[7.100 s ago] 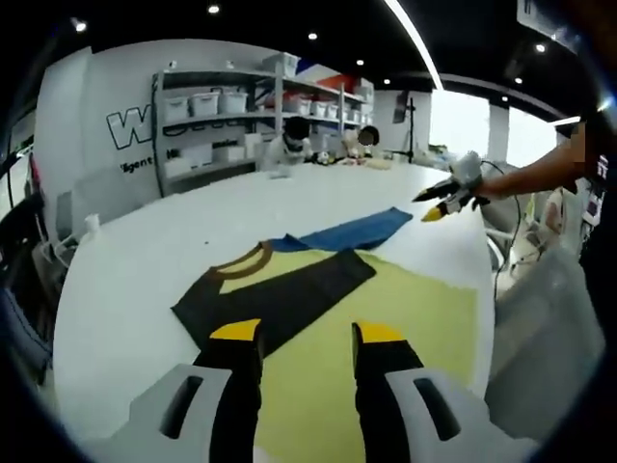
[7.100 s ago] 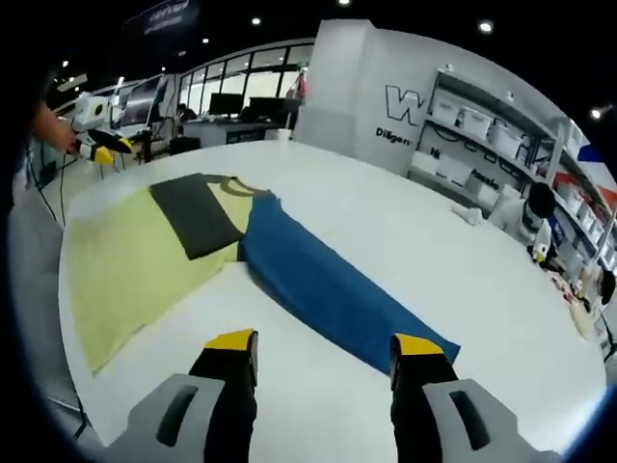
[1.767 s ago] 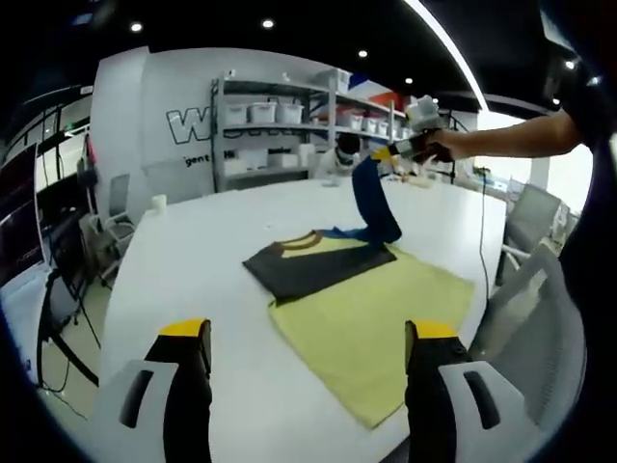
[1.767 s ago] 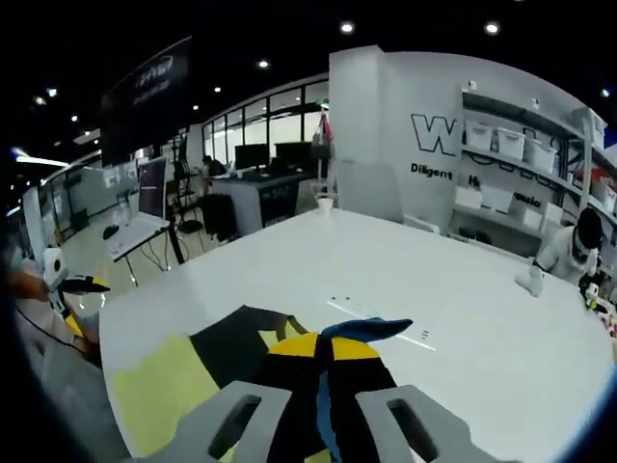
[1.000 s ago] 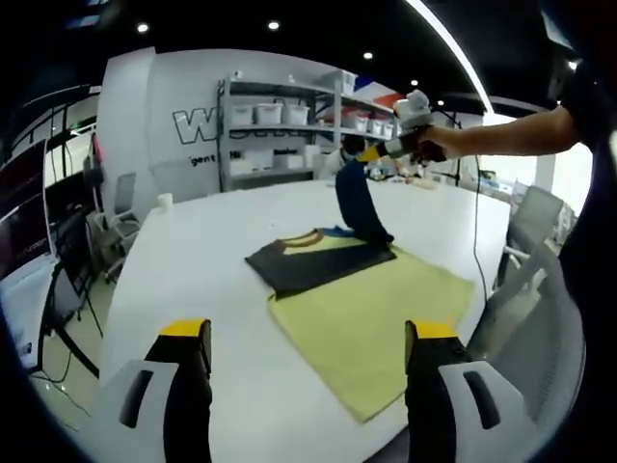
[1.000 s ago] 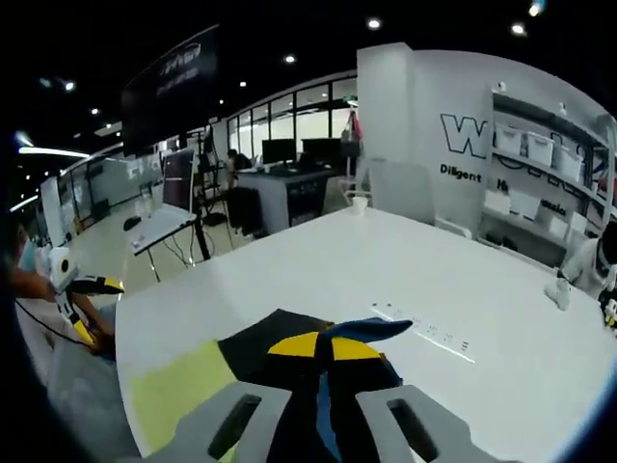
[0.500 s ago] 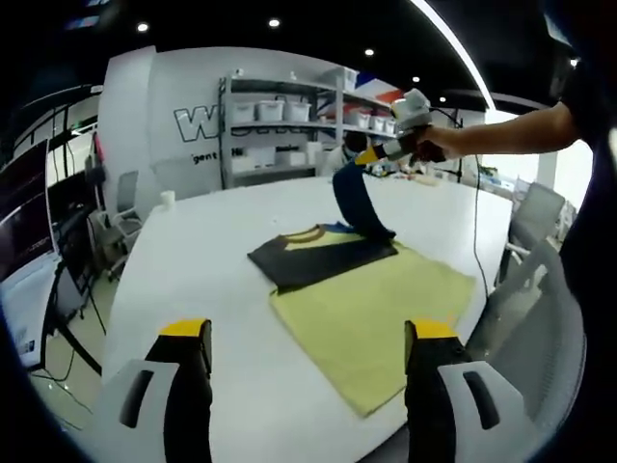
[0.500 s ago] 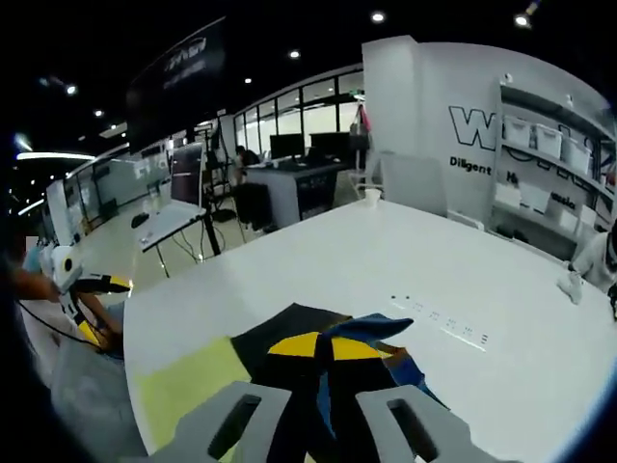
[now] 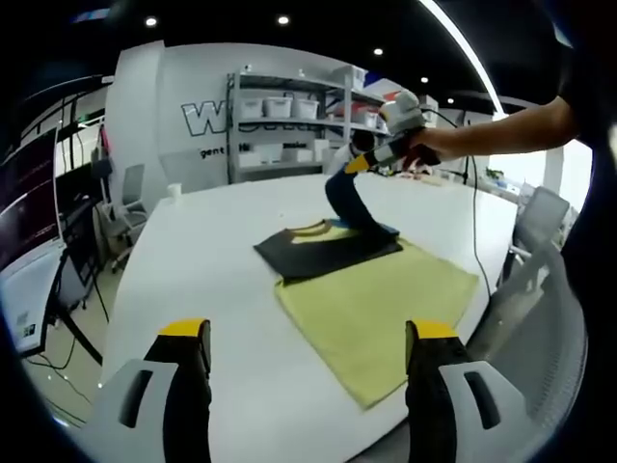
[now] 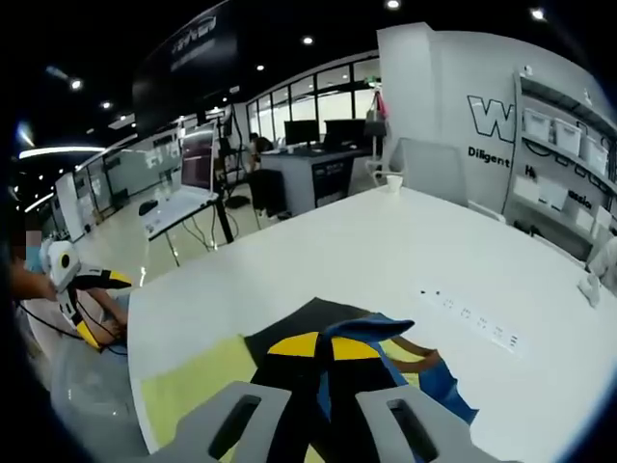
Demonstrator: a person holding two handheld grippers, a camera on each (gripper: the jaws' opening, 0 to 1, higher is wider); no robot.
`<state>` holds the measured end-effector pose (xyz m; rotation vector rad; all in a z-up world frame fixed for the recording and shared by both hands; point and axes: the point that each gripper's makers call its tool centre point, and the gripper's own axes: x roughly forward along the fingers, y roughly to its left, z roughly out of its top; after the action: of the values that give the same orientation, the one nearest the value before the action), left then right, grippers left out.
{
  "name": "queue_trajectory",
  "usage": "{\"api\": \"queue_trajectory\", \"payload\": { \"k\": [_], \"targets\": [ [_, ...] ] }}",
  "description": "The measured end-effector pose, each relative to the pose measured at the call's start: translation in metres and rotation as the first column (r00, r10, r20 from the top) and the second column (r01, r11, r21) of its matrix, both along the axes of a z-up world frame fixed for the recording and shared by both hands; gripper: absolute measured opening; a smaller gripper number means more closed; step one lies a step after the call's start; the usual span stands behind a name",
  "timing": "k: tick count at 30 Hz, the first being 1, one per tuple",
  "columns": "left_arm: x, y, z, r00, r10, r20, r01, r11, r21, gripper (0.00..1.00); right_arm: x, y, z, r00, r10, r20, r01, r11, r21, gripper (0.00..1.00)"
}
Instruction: Fold the garment on the visible template until the final outline fits inside the template.
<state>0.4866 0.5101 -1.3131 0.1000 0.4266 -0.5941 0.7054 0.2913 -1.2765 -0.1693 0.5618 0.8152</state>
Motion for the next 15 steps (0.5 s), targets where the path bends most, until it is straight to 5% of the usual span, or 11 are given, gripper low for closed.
{"api": "queue_trajectory", "payload": {
  "k": [15],
  "targets": [
    [0.0, 0.001, -0.017, 0.999, -0.002, -0.046, 0.003, 1.0, 0.011, 0.93, -0.007, 0.03, -0.036, 0.997, 0.043, -0.067, -0.046, 0.998, -0.033, 0.0]
  ]
}}
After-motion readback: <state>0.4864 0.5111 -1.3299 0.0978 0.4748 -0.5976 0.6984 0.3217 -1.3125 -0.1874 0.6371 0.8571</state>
